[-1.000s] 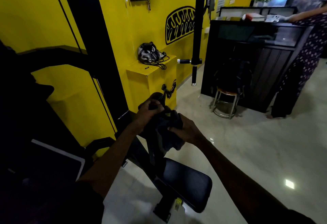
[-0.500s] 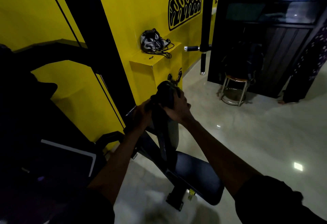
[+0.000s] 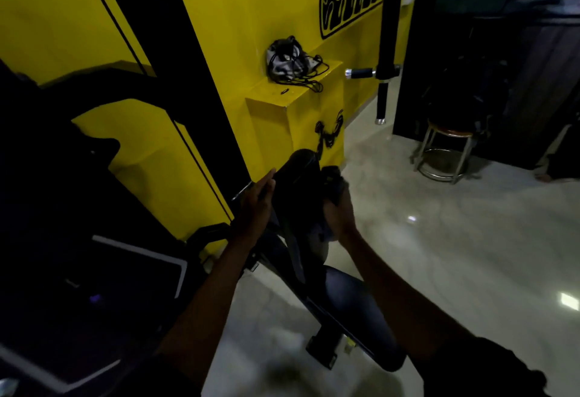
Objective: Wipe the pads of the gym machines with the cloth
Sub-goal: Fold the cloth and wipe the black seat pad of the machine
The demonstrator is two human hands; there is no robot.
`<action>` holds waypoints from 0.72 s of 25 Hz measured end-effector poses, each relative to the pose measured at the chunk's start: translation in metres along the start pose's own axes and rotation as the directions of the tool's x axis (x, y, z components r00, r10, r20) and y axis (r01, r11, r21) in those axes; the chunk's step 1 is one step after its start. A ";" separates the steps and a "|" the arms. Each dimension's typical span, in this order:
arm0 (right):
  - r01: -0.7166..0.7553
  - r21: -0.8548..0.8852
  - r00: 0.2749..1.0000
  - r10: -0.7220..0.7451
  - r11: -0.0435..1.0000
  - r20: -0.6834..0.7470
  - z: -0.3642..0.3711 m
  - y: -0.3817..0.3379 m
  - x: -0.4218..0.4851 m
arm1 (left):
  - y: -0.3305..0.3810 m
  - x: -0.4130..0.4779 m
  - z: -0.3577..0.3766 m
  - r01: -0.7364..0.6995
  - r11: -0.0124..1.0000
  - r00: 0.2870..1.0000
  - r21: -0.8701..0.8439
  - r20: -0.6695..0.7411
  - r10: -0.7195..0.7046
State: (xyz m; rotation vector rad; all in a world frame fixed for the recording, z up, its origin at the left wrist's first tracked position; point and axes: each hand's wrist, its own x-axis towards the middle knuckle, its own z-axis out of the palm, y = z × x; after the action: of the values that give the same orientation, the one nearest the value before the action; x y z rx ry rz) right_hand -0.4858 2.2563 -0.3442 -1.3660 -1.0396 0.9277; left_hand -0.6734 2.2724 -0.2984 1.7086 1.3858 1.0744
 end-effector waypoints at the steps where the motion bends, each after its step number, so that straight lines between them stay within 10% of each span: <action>1: 0.025 0.000 1.000 -0.025 1.000 0.000 0.003 -0.004 0.007 | 0.001 -0.003 0.006 0.005 1.000 1.000 0.003 -0.023 -0.005; 10: 0.017 0.053 0.985 -0.026 0.998 0.172 -0.015 -0.001 0.038 | 0.022 -0.018 0.037 0.041 0.997 0.970 0.066 -0.240 -0.024; 15: 0.567 -0.252 0.815 -0.489 0.785 0.312 -0.012 -0.040 0.067 | 0.010 -0.016 0.036 0.049 0.993 0.960 -0.108 -0.268 -0.076; 18: 0.563 -0.204 0.780 -0.434 0.801 0.450 -0.019 -0.043 0.100 | 0.010 -0.017 0.033 0.128 0.954 0.937 -0.272 -0.282 -0.206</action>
State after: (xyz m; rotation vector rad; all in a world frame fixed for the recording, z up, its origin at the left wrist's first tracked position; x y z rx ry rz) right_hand -0.4406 2.3454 -0.2963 -1.0815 -1.8338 0.6311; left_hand -0.6406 2.2531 -0.3069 1.2551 1.4820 1.3946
